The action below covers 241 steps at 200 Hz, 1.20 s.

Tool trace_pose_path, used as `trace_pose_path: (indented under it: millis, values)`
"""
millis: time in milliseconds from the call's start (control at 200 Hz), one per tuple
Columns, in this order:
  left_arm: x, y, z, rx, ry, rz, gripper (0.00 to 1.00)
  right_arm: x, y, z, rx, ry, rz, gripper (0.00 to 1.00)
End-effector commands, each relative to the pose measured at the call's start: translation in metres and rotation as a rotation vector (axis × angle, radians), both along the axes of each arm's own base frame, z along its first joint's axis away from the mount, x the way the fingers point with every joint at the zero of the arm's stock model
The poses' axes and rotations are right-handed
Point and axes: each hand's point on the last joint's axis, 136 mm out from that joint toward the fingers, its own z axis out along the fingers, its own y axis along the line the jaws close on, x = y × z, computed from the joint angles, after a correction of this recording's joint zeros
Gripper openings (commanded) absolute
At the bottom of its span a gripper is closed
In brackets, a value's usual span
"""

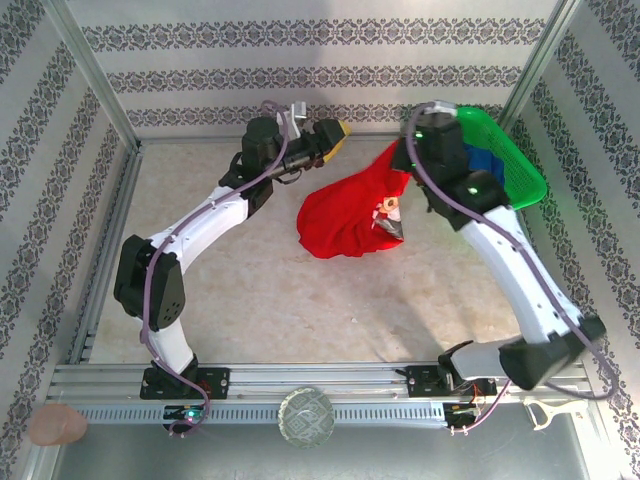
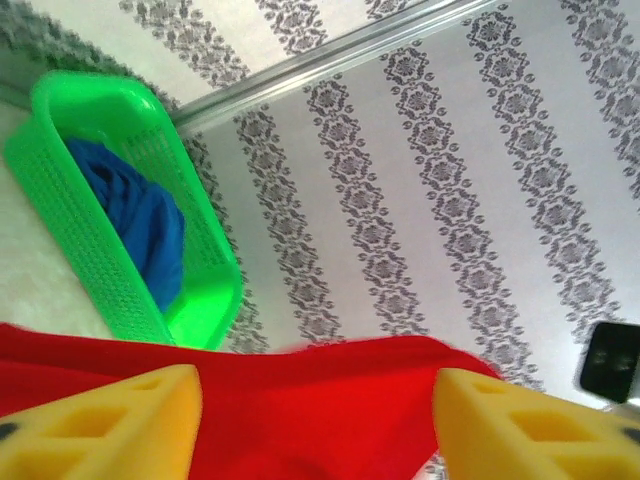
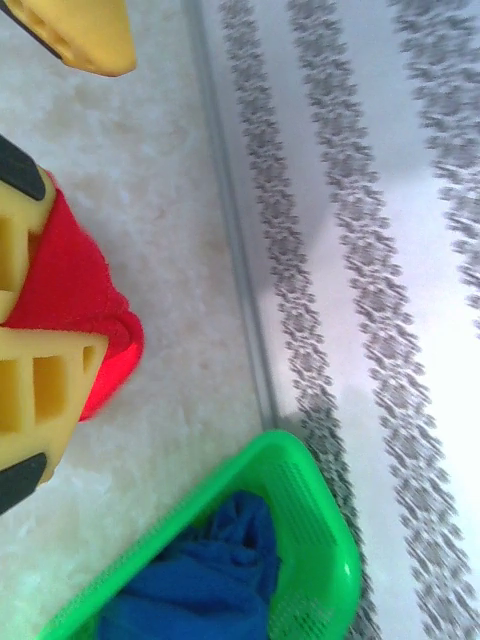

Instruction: Fold the inside-out t-shirt

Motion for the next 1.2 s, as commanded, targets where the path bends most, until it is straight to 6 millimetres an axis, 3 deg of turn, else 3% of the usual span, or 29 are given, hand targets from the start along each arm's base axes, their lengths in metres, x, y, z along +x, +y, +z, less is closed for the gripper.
trace_pose_path:
  millis: [0, 110, 240, 385, 605, 704, 884, 1054, 1109, 1164, 1199]
  values:
    - [-0.001, 0.033, 0.016, 0.053, -0.08, 0.052, 0.73, -0.014, -0.025, 0.002, 0.064, -0.016, -0.035, 0.0]
    - [-0.008, 0.053, -0.053, 0.218, 0.049, 0.071, 0.75, -0.023, -0.053, -0.005, 0.139, -0.013, -0.091, 0.0]
    - [-0.033, 0.069, -0.146, 0.449, 0.194, 0.046, 0.75, -0.032, -0.068, -0.011, 0.162, -0.006, -0.118, 0.0]
    - [-0.05, 0.074, -0.207, 0.556, 0.256, -0.002, 0.76, -0.035, -0.07, -0.015, 0.177, 0.007, -0.116, 0.0]
    - [-0.081, 0.044, -0.243, 0.71, 0.214, -0.164, 0.77, -0.031, -0.068, -0.011, 0.197, 0.004, -0.108, 0.0]
    - [-0.089, 0.042, -0.261, 0.793, 0.213, -0.167, 0.77, -0.029, -0.067, -0.005, 0.207, -0.004, -0.101, 0.0]
    - [-0.076, 0.056, -0.281, 0.938, 0.193, -0.08, 0.78, -0.026, -0.065, 0.001, 0.22, -0.013, -0.093, 0.0]
    - [-0.056, 0.049, -0.296, 0.977, 0.177, -0.08, 0.75, -0.026, -0.063, 0.003, 0.232, -0.014, -0.089, 0.0]
    - [-0.049, 0.039, -0.3, 0.964, 0.17, -0.105, 0.64, -0.024, -0.063, 0.004, 0.237, -0.018, -0.09, 0.0]
    - [-0.041, 0.032, -0.297, 0.951, 0.156, -0.12, 0.29, -0.02, -0.063, 0.007, 0.247, -0.024, -0.09, 0.0]
    - [-0.031, 0.031, -0.284, 0.953, 0.13, -0.104, 0.09, -0.015, -0.063, 0.012, 0.258, -0.037, -0.09, 0.0]
